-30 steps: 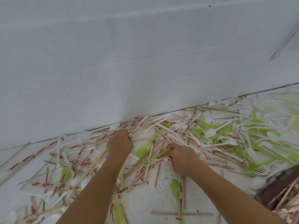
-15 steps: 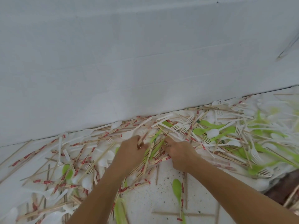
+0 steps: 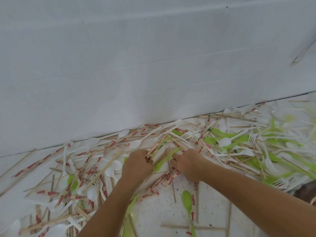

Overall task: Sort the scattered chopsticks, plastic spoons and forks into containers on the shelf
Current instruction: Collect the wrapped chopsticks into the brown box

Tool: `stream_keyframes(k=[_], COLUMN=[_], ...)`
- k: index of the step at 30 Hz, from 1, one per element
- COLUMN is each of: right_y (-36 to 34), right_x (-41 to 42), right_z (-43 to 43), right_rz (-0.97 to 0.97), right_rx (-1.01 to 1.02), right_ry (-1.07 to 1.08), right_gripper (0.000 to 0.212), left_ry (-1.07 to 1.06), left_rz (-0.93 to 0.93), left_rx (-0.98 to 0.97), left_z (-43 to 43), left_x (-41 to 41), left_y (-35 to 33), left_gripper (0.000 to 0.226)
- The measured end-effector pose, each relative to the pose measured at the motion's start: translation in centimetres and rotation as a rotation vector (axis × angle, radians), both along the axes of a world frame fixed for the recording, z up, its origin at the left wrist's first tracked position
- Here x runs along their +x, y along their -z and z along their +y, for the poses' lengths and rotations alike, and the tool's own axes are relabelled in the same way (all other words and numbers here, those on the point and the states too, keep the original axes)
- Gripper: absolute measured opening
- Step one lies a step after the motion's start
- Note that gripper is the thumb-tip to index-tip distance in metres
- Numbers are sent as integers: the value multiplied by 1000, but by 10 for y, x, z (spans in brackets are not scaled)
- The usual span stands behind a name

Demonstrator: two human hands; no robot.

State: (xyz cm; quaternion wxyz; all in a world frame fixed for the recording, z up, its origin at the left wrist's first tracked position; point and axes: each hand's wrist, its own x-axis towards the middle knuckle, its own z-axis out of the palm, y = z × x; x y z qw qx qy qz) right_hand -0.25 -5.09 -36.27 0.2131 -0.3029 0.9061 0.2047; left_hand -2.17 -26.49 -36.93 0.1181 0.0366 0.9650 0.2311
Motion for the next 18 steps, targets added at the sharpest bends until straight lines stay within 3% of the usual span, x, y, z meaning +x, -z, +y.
stream_keyframes(k=[6, 12, 18], right_y=[-1, 1, 0], right_x=[-3, 0, 1], right_z=[-8, -9, -13], right_rz=[-3, -16, -44], right_rx=[-27, -47, -28], right_ry=[13, 28, -27], right_gripper=[47, 28, 33], left_ry=[34, 51, 107], left_rz=[-82, -59, -135], left_rx=[-98, -179, -222], left_z=[-10, -17, -14], left_x=[-6, -6, -9], left_y=[-1, -2, -14], left_gripper=[8, 7, 8])
